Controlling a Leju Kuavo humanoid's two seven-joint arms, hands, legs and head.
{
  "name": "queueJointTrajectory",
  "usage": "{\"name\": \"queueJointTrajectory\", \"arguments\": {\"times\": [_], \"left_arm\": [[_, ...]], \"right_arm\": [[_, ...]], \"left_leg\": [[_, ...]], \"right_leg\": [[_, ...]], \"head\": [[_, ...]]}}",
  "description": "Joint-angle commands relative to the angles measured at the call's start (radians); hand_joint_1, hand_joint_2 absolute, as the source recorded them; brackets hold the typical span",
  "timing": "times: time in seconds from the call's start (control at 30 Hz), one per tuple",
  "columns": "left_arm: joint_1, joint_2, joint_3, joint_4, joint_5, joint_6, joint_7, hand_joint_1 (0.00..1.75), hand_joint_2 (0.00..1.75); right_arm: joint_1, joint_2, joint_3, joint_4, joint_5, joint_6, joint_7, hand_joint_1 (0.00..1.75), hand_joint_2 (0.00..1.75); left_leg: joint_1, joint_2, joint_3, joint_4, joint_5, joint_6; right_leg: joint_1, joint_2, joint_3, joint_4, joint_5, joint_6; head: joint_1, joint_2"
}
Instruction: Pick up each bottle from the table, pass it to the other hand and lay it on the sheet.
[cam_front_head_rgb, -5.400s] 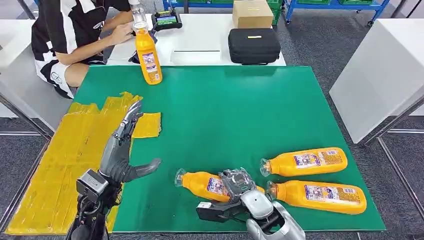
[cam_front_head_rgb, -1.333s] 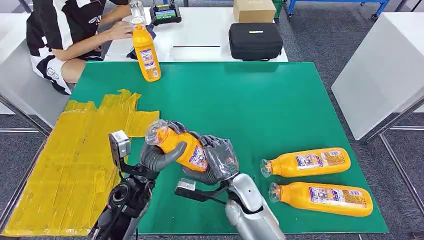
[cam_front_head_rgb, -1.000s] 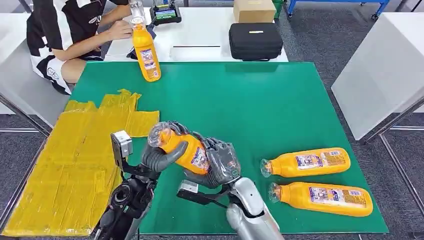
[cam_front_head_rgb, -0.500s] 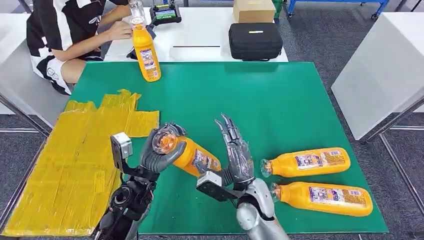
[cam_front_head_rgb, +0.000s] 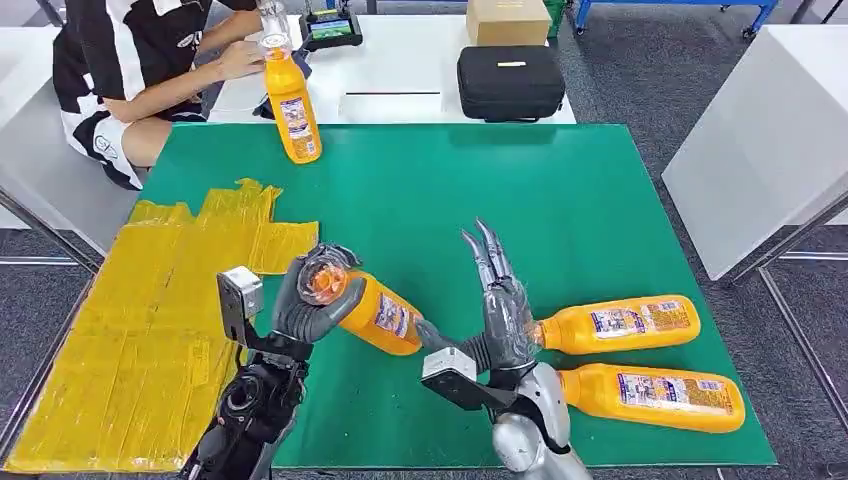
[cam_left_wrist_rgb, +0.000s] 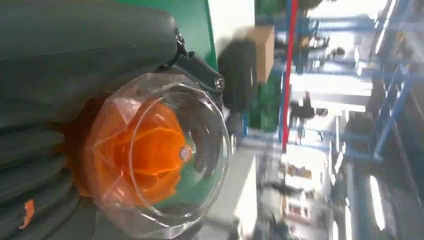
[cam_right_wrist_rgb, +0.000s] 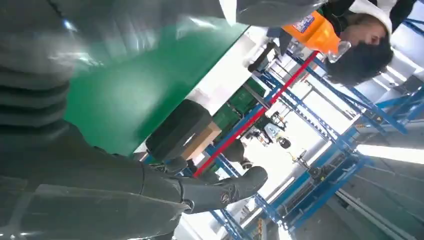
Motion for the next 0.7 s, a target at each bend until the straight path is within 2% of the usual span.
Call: {"name": "queueJointTrajectory", "arguments": {"times": [0.03, 0.1, 0.13, 0.17, 0.2, 0.47, 0.53, 0.57, 0.7], "left_arm": [[-0.029, 0.014, 0.042, 0.009, -0.073, 0.084, -0.016, 1.75, 1.75], [-0.025, 0.012, 0.052, -0.003, -0.088, 0.107, -0.023, 1.75, 1.75], [-0.024, 0.012, 0.055, -0.008, -0.116, 0.139, -0.033, 1.75, 1.75], [-0.025, 0.013, 0.058, -0.018, -0.155, 0.181, -0.043, 1.75, 1.75], [-0.031, 0.011, 0.069, -0.034, -0.203, 0.243, -0.052, 1.75, 1.75], [-0.045, 0.011, 0.099, -0.061, -0.24, 0.319, -0.08, 1.75, 1.75], [-0.045, 0.011, 0.099, -0.061, -0.24, 0.319, -0.08, 1.75, 1.75], [-0.045, 0.011, 0.099, -0.061, -0.24, 0.319, -0.08, 1.75, 1.75], [-0.055, 0.007, 0.085, -0.044, -0.342, 0.433, -0.104, 1.75, 1.75]], "right_arm": [[0.003, -0.03, 0.001, -0.031, -0.005, -0.009, -0.005, 0.0, 1.75], [0.003, -0.032, 0.0, -0.034, -0.007, -0.013, -0.007, 0.0, 1.75], [0.004, -0.033, 0.001, -0.035, -0.008, -0.015, -0.009, 0.0, 1.75], [0.006, -0.035, 0.001, -0.04, -0.009, -0.017, -0.01, 0.0, 1.75], [0.007, -0.039, 0.001, -0.044, -0.009, -0.022, -0.01, 0.0, 1.75], [0.004, -0.033, 0.0, -0.021, -0.014, -0.036, -0.012, 0.0, 1.75], [0.004, -0.033, 0.0, -0.021, -0.014, -0.036, -0.012, 0.0, 1.75], [0.004, -0.033, 0.0, -0.021, -0.014, -0.036, -0.012, 0.0, 1.75], [0.026, -0.033, -0.008, -0.046, -0.002, -0.041, -0.007, 0.0, 1.75]], "left_leg": [[0.001, 0.0, 0.003, 0.0, -0.002, -0.003], [0.0, 0.0, 0.002, -0.001, 0.0, -0.002], [0.001, 0.0, 0.007, 0.0, -0.003, -0.005], [0.001, 0.001, 0.002, 0.0, -0.001, -0.002], [0.001, 0.001, 0.004, 0.0, -0.002, -0.004], [0.001, 0.0, 0.002, 0.0, -0.001, -0.002], [0.002, 0.0, 0.006, 0.0, -0.003, -0.005], [0.001, 0.0, 0.002, 0.0, -0.001, -0.003], [0.001, 0.0, 0.004, 0.0, -0.002, -0.004]], "right_leg": [[0.001, -0.002, 0.004, 0.0, -0.002, 0.0], [0.0, -0.001, 0.002, -0.001, -0.001, 0.0], [0.001, -0.003, 0.007, -0.001, -0.003, 0.0], [0.001, -0.001, 0.002, -0.001, -0.001, 0.0], [0.001, -0.001, 0.004, 0.0, -0.002, 0.0], [0.001, -0.001, 0.002, -0.001, -0.001, 0.0], [0.001, -0.002, 0.006, 0.0, -0.003, 0.0], [0.001, -0.001, 0.003, -0.001, -0.001, 0.0], [0.001, -0.002, 0.005, -0.001, -0.002, 0.0]], "head": [[0.0, 0.0], [0.0, 0.0], [0.0, 0.0], [0.0, 0.0], [0.0, 0.0], [0.0, 0.0], [0.0, 0.0], [0.0, 0.0], [0.0, 0.0]]}}
